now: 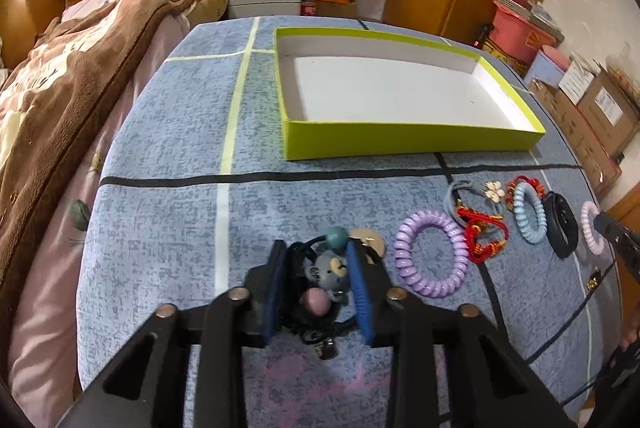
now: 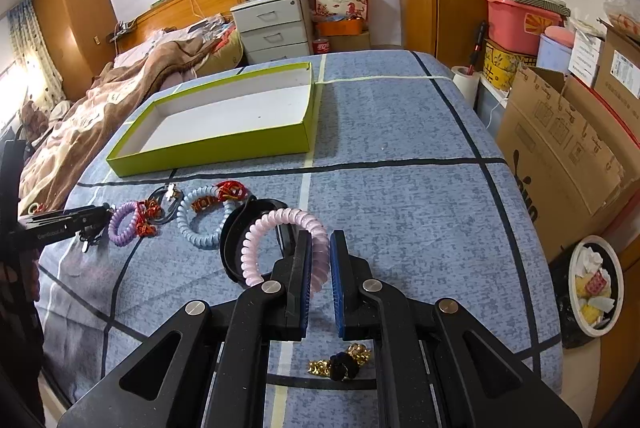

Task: Organize jewelry
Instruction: 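Lift the pink hair tie with the right gripper while the left gripper grasps the black hair tie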

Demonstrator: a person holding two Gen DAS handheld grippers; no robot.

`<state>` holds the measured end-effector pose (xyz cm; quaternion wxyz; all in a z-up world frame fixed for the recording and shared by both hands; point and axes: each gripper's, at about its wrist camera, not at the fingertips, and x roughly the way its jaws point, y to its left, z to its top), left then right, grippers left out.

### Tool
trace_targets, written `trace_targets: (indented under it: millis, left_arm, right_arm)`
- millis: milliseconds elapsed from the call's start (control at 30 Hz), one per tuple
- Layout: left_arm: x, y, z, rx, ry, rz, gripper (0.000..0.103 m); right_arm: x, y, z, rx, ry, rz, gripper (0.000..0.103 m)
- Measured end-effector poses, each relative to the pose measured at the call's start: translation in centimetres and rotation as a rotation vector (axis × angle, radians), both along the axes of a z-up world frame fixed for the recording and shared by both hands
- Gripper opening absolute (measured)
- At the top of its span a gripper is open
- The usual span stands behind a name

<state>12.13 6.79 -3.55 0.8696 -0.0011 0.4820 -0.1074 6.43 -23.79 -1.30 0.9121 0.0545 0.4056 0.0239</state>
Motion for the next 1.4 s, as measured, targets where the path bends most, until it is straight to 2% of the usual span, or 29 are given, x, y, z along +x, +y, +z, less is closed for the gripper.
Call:
trace_targets:
  millis: [200, 300, 633, 767, 867, 1000, 1133, 1267, 1400]
  left_arm:
    - [0.3, -0.4, 0.1, 0.013, -0.009, -0.028, 0.019]
    - [0.0, -0.5, 0.5, 0.017, -0.037, -0.025, 0.018]
    - [-1.1, 0.7, 2.0, -0.085, -0.096, 0.003, 0.018]
    - [-1.5, 1.3, 2.8, -0.162, -0.115, 0.001, 0.018]
    - [-1.3, 1.8, 2.8, -0.222, -0.099, 0.003, 0.018]
    - [-1.8, 2.4, 2.0, -0.206, -0.078, 0.036, 0.018]
    - [-2.2, 3.3, 1.0, -0.139, -0.054, 0.093, 0.019]
    - [-3.2, 3.3, 1.3, -0.058, -0.088, 0.103, 0.036]
    - [-4.5, 2.4, 2.2, 0.002, -0.154, 0.090, 0.042]
  right_arm:
    - [0.0, 0.2, -0.2, 0.008, 0.004, 0.005, 0.010]
    - [0.0, 0.2, -0.2, 0.011, 0.005, 0.005, 0.010]
    - [-0.3, 0.3, 0.0, 0.017, -0.008, 0.006, 0.010]
    - [-0.4, 0.2, 0.2, 0.018, -0.012, 0.004, 0.010]
    - [-0.5, 0.3, 0.2, 0.020, -0.013, 0.005, 0.010]
    - [-0.7, 0.4, 0.2, 0.024, -0.013, 0.012, 0.010]
    - [-0.7, 0.6, 0.2, 0.024, -0.014, 0.018, 0.010]
    - [-0.7, 1.0, 0.3, 0.021, -0.017, 0.026, 0.010]
    - [-0.6, 1.4, 0.3, 0.023, -0.020, 0.036, 0.010]
